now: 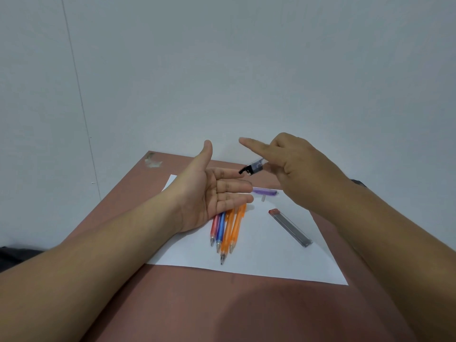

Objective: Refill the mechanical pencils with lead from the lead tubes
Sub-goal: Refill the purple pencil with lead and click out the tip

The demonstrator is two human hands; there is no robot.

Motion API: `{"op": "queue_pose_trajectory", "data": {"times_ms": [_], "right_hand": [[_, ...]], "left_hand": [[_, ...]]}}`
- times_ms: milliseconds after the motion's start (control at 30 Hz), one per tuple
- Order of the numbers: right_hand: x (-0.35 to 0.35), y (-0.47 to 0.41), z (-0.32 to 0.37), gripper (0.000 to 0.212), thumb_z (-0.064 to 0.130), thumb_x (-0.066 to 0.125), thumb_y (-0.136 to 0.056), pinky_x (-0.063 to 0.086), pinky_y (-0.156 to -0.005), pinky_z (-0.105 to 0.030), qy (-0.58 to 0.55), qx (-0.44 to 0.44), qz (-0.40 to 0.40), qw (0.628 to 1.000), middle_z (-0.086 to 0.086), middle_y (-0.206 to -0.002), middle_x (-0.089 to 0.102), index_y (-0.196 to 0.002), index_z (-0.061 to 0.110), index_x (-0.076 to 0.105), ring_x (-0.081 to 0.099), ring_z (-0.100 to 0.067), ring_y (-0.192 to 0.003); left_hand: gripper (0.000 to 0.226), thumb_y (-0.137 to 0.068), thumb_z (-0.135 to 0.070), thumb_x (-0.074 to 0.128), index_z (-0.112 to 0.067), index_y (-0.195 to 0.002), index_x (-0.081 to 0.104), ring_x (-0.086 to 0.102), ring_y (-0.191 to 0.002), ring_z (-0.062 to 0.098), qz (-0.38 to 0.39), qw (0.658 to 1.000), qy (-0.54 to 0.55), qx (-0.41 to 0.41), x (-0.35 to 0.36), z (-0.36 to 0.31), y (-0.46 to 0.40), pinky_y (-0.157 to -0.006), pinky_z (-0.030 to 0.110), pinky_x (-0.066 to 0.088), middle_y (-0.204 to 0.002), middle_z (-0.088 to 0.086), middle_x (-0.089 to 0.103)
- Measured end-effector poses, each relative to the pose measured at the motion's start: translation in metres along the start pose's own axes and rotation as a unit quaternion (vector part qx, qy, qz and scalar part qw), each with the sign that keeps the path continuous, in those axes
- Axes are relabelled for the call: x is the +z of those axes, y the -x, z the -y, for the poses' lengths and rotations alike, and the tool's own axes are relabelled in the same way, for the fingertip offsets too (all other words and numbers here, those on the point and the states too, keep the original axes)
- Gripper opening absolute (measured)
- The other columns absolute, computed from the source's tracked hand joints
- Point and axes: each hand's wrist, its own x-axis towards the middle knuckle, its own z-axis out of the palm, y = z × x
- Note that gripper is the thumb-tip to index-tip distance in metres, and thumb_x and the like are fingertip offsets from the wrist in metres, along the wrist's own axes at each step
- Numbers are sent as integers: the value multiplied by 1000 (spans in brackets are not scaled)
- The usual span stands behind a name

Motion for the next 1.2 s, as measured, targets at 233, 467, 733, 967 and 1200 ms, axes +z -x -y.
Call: {"op": "queue_pose_trajectory", "data": {"times_ms": [233, 467, 733, 967, 1200], "right_hand": [[-4, 1, 2, 60, 6, 54, -101, 45, -71, -28, -40, 14, 41, 998, 11, -95, 44, -137, 54, 53, 50, -16, -93], [-9, 5, 8, 86, 21, 47, -106, 54, -74, -41, -85, 41, 8, 996, 4, -94, 48, -139, 75, -12, 53, -17, -81], [-8, 5, 5, 60, 15, 48, -105, 51, -78, -36, -109, 52, 16, 993, 6, -94, 54, -147, 56, 37, 55, -17, -90], [-11, 5, 6, 53, 16, 52, -103, 50, -75, -37, -116, 65, 5, 991, 6, -93, 55, -143, 51, 48, 53, -16, -85], [-11, 8, 7, 42, 14, 49, -104, 50, -85, -35, -123, 95, -11, 988, 7, -102, 61, -136, 38, 62, 56, -15, -95]], "left_hand": [[98, -90, -81, 27, 3, -132, 56, 70, -109, 41, 4, 1000, 0, 2, 0, 0, -1, -93, 44, 56, -121, 25, 69], [97, -90, -81, 29, 2, -135, 53, 70, -108, 40, 0, 1000, 7, -2, 1, -1, 0, -91, 43, 58, -125, 25, 67], [97, -90, -81, 29, 2, -134, 54, 70, -109, 41, 0, 1000, 15, -5, 1, 0, 0, -91, 43, 58, -123, 25, 68], [91, -94, -76, 29, 3, -130, 56, 71, -107, 41, -2, 1000, 25, -8, 2, -2, 2, -87, 41, 61, -121, 26, 69], [33, -101, -10, 43, 6, -125, 60, 72, -103, 39, -14, 1000, 21, -12, 3, 0, 7, -86, 37, 60, -115, 25, 72]]}}
